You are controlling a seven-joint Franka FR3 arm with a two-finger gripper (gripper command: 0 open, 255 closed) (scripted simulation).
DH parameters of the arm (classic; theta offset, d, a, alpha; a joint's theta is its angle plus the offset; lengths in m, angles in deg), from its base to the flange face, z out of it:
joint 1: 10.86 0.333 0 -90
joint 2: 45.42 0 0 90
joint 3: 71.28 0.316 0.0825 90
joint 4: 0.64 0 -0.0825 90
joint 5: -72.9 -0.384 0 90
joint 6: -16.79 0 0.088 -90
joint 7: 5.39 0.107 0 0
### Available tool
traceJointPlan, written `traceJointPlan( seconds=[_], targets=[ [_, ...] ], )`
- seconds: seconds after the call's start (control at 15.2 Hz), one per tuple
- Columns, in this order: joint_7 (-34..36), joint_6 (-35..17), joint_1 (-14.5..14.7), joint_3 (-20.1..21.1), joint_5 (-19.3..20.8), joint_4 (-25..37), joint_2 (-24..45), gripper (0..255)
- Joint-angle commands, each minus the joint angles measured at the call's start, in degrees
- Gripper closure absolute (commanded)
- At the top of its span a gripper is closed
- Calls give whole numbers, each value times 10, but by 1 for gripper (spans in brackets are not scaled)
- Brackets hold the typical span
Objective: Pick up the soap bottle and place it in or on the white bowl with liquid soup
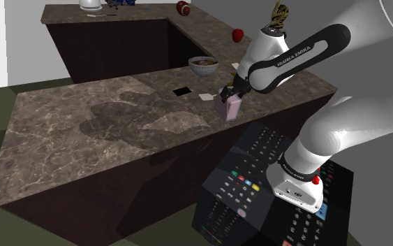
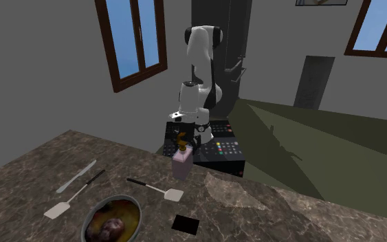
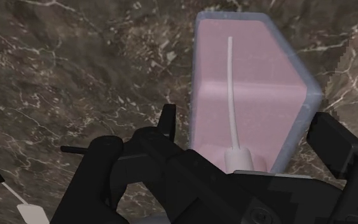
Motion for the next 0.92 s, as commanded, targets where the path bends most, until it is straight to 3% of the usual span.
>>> traceJointPlan(
  seconds=[0.0, 0.2, 0.26, 0.86],
  targets=[
    [0, -1, 0, 0, 0, 0, 1, 0],
    [0, -1, 0, 0, 0, 0, 1, 0],
    [0, -1, 0, 0, 0, 0, 1, 255],
    [0, -1, 0, 0, 0, 0, 1, 255]
  ],
)
